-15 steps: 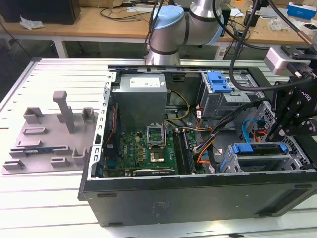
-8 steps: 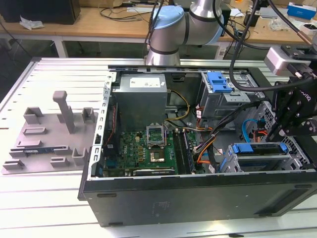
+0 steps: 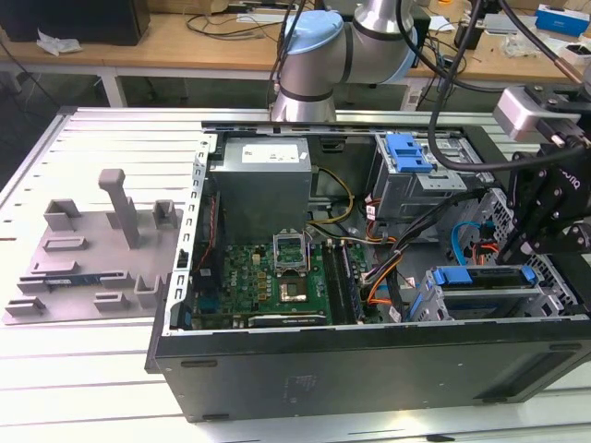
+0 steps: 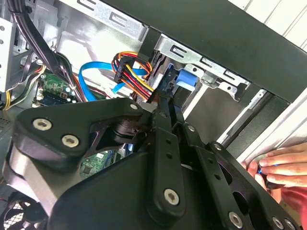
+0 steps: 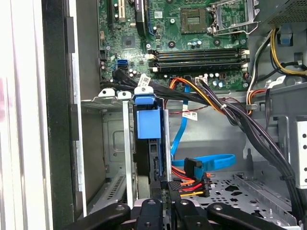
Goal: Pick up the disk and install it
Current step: 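Insert the first disk wire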
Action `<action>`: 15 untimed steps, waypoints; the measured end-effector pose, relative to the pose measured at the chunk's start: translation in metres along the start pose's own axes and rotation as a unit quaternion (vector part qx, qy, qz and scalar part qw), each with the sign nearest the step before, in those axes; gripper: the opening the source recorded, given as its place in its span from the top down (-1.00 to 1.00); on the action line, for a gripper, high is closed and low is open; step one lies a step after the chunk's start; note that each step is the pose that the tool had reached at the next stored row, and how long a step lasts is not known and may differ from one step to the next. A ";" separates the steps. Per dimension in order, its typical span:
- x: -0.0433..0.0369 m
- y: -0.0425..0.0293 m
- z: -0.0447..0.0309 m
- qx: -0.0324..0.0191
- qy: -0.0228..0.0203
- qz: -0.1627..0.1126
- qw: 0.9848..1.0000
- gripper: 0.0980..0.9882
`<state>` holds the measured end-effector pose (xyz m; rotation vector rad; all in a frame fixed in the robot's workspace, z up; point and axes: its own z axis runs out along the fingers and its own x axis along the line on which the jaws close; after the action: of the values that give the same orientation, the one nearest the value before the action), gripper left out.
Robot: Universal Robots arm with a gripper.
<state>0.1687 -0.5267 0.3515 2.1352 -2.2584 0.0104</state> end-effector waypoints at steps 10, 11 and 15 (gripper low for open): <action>0.0034 -0.0003 0.0006 0.000 0.000 -0.004 1.000 0.84; 0.0032 -0.0002 0.0007 0.000 0.000 -0.005 1.000 0.84; 0.0020 -0.0001 0.0006 0.001 0.002 -0.015 1.000 0.84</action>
<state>0.1687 -0.5287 0.3509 2.1662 -2.2249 0.0157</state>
